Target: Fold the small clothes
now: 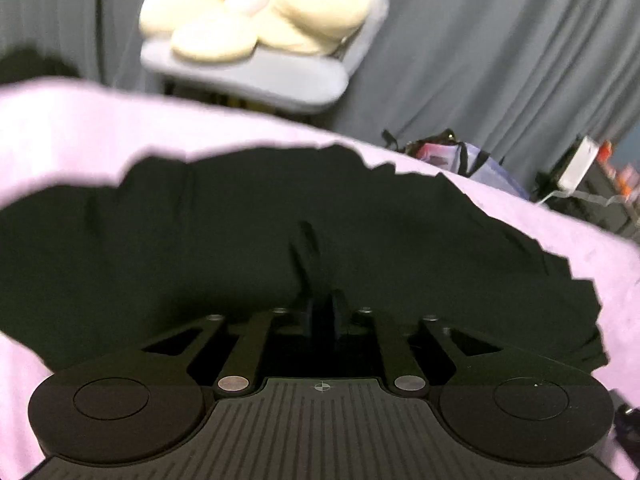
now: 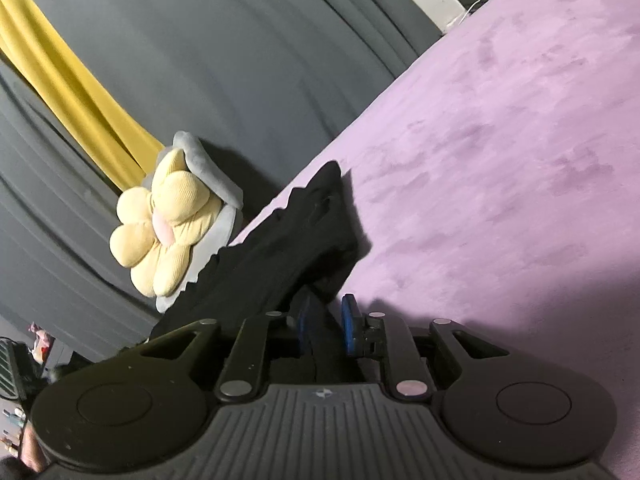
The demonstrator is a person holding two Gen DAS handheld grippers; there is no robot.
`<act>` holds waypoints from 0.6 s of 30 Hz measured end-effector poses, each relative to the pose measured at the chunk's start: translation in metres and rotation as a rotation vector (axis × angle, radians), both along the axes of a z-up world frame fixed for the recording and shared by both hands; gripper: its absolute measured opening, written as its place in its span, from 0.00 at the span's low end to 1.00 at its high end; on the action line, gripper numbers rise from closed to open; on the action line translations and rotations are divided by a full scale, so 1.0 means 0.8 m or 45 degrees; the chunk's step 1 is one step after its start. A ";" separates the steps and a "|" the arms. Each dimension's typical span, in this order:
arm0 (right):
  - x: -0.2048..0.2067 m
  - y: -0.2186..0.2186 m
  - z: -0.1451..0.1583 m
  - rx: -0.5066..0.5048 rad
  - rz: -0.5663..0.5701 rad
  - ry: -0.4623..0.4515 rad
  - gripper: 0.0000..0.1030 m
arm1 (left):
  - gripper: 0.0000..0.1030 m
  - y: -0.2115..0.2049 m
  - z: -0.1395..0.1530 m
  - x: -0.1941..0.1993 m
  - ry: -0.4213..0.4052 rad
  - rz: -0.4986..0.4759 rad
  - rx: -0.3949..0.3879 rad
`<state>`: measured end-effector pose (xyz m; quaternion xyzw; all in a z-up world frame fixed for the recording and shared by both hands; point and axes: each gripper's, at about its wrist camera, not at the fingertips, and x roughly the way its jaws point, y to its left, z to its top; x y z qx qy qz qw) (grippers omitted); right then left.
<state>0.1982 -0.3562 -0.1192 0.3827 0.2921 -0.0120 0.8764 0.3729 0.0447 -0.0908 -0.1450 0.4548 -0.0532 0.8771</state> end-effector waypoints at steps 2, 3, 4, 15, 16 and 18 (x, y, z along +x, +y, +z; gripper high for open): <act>0.004 0.003 0.004 -0.010 0.004 0.013 0.19 | 0.29 0.004 -0.015 0.003 0.002 0.017 -0.086; 0.006 0.005 0.007 -0.028 0.014 0.022 0.19 | 0.27 0.005 -0.016 0.004 0.007 0.016 -0.104; 0.009 0.007 0.010 -0.052 0.029 0.030 0.19 | 0.13 0.004 -0.017 0.008 0.006 0.012 -0.110; 0.080 0.017 0.052 -0.315 0.057 0.108 0.44 | 0.05 0.031 0.038 0.012 -0.161 0.081 0.200; 0.090 0.022 0.053 -0.328 0.075 0.105 0.44 | 0.05 0.036 0.038 0.011 -0.156 0.097 0.184; 0.112 0.035 0.051 -0.354 0.127 0.118 0.47 | 0.05 0.042 0.036 0.010 -0.142 0.116 0.170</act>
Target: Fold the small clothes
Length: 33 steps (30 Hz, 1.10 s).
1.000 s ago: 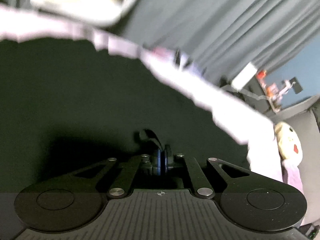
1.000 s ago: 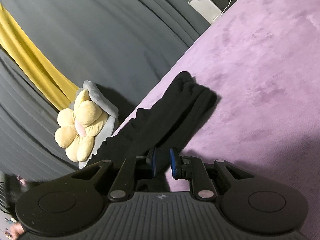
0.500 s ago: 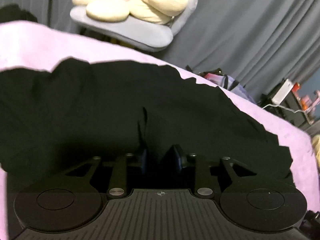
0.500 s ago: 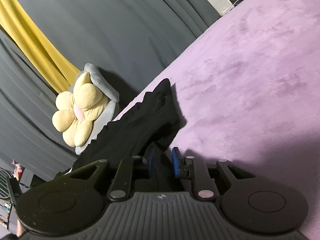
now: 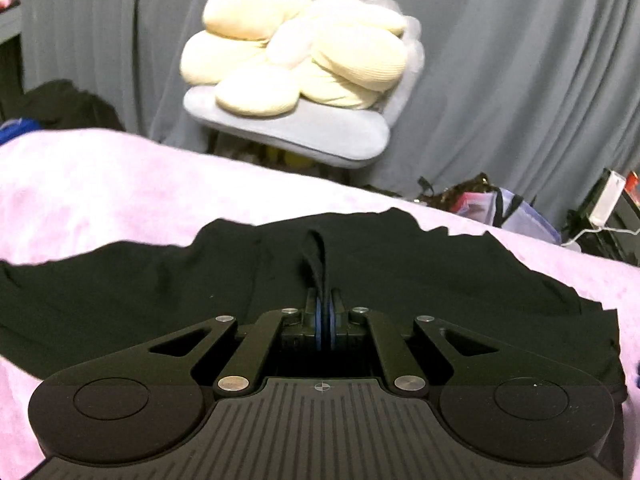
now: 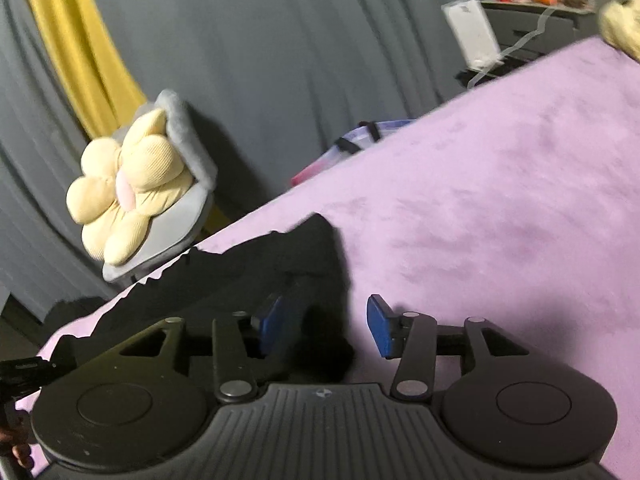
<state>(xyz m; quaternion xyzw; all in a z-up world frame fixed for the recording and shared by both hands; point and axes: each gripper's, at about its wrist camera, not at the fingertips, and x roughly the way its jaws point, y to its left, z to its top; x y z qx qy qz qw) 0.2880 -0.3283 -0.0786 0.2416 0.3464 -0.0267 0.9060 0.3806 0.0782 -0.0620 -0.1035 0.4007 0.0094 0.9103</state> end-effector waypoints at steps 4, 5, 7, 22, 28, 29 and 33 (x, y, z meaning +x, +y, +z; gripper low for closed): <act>0.034 0.019 -0.020 -0.069 0.058 0.112 0.45 | 0.05 0.007 -0.005 -0.002 0.004 0.013 0.044; 0.038 0.021 -0.023 -0.078 0.067 0.119 0.37 | 0.05 0.012 -0.006 -0.002 0.001 0.025 0.051; 0.040 0.025 -0.027 -0.075 0.089 0.110 0.11 | 0.05 0.021 -0.010 -0.004 -0.003 0.046 0.056; 0.049 0.073 -0.038 -0.660 0.104 0.164 0.05 | 0.20 0.030 -0.047 -0.012 -0.010 0.055 -0.008; 0.052 0.092 -0.023 -0.797 0.110 0.198 0.12 | 0.43 0.060 -0.041 -0.040 -0.019 0.023 -0.116; 0.047 0.094 -0.015 -0.797 0.069 0.170 0.18 | 0.52 0.067 -0.039 -0.047 -0.032 0.022 -0.122; 0.020 0.124 0.014 -0.736 0.084 -0.034 0.20 | 0.58 0.094 -0.038 -0.065 -0.058 0.090 -0.084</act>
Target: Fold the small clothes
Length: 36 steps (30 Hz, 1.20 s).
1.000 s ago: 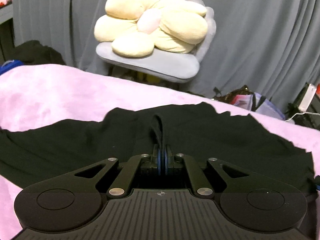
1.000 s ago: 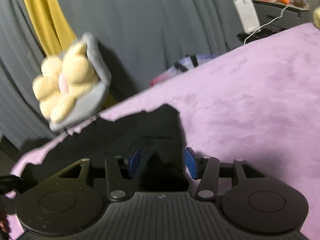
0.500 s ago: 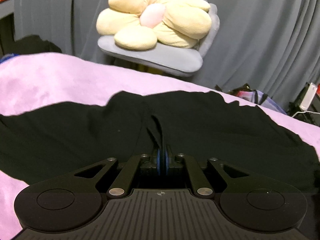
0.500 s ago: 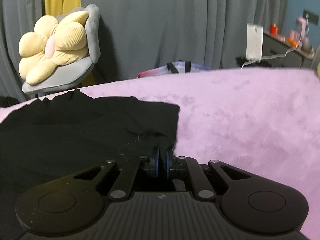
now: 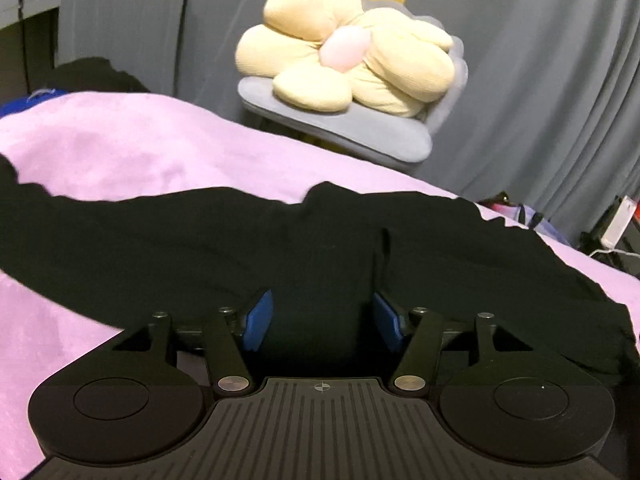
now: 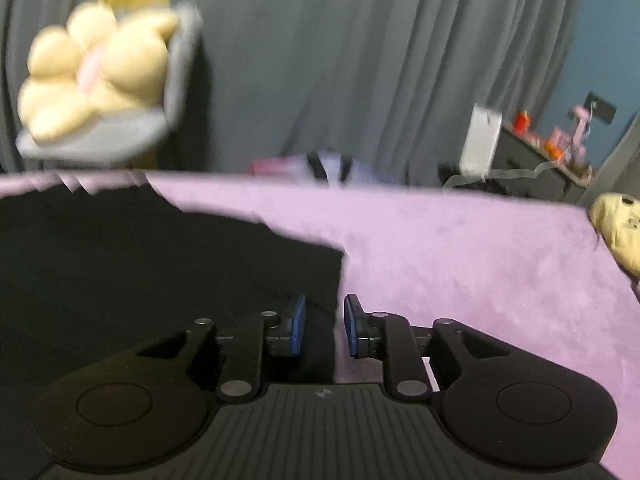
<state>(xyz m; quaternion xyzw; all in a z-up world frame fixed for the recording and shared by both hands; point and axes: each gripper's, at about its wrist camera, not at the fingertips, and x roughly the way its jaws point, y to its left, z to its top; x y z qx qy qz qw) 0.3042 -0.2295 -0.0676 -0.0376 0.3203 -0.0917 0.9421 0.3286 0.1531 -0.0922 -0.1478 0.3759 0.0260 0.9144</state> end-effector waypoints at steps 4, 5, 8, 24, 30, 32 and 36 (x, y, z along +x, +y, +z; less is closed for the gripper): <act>0.004 0.029 -0.011 0.104 0.185 0.087 0.20 | 0.64 0.008 0.005 -0.004 -0.001 0.012 -0.106; 0.009 0.033 -0.022 0.092 0.205 0.153 0.20 | 0.67 0.009 0.006 -0.005 0.003 0.005 -0.122; 0.015 0.029 -0.042 0.107 0.206 0.258 0.20 | 0.67 0.022 0.008 -0.012 -0.001 0.015 -0.186; -0.102 0.035 -0.002 0.621 0.169 0.154 0.23 | 0.39 0.371 -0.040 -0.124 -0.246 1.059 -0.885; -0.114 0.058 0.003 0.582 0.178 0.185 0.23 | 0.09 0.408 -0.077 -0.107 -0.267 1.190 -1.122; -0.118 0.063 0.003 0.567 0.185 0.191 0.23 | 0.06 0.409 -0.073 -0.101 -0.258 1.163 -1.113; -0.128 0.060 0.011 0.565 0.189 0.159 0.23 | 0.05 0.394 -0.031 -0.101 -0.286 1.028 -0.858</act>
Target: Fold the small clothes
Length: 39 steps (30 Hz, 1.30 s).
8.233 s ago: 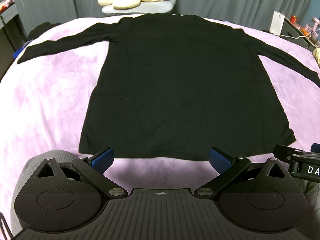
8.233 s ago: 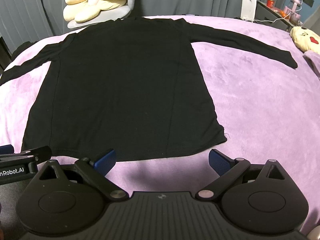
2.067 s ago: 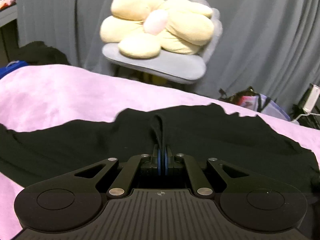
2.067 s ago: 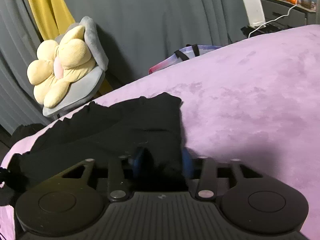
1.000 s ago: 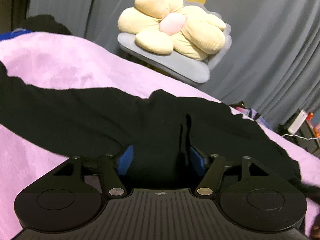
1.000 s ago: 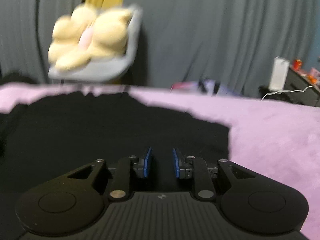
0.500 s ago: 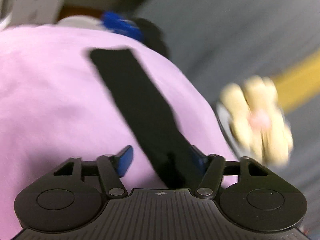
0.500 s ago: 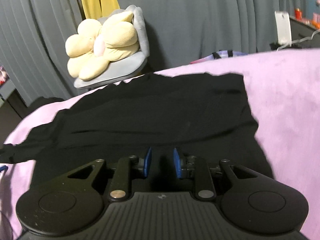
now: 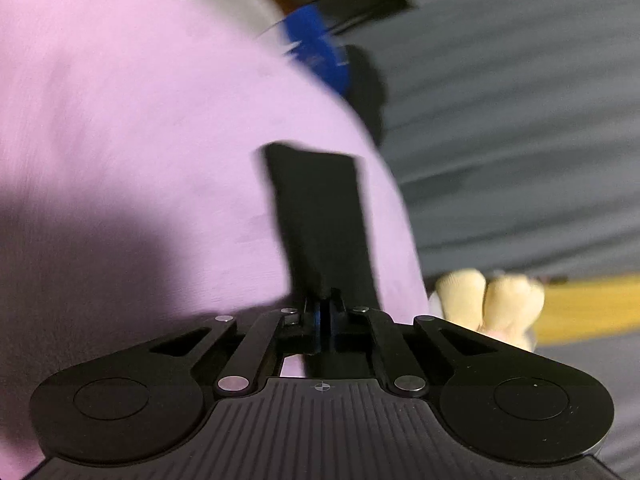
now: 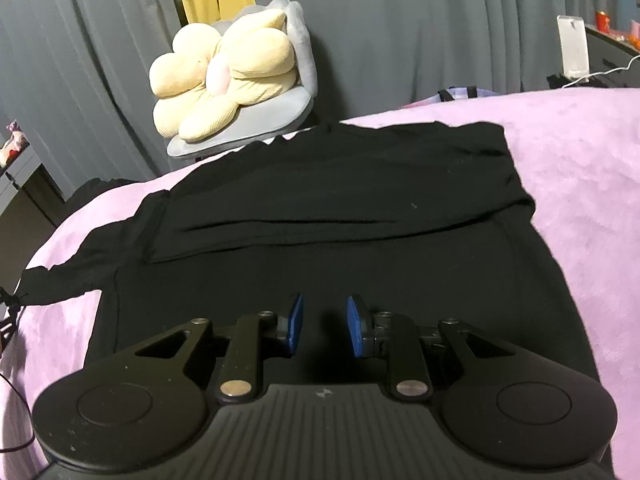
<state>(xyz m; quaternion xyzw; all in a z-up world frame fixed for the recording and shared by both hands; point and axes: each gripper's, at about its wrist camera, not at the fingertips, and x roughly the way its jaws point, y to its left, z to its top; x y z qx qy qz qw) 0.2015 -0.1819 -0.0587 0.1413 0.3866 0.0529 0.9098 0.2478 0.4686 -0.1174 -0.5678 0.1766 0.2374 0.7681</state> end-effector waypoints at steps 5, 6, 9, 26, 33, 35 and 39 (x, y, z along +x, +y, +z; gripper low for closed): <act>-0.016 -0.017 0.011 0.028 -0.012 -0.041 0.23 | 0.05 -0.100 0.087 0.048 -0.083 -0.372 0.368; -0.019 -0.022 0.013 0.036 -0.020 -0.050 0.23 | 0.05 -0.134 0.104 0.061 -0.108 -0.490 0.440; -0.029 -0.038 0.019 0.073 -0.053 -0.068 0.23 | 0.05 -0.271 0.145 0.087 -0.208 -0.903 0.645; 0.065 -0.051 -0.025 0.439 -0.033 0.072 0.37 | 0.78 -0.385 0.053 -0.009 0.275 -0.725 0.486; 0.117 -0.020 -0.055 0.355 -0.031 0.132 0.56 | 0.78 -0.371 0.040 -0.038 0.242 -0.719 0.428; 0.117 -0.012 -0.052 0.350 -0.002 0.096 0.47 | 0.78 -0.368 0.039 -0.053 0.236 -0.716 0.452; 0.124 0.005 -0.049 0.312 0.091 0.088 0.08 | 0.78 -0.372 0.037 -0.055 0.233 -0.719 0.459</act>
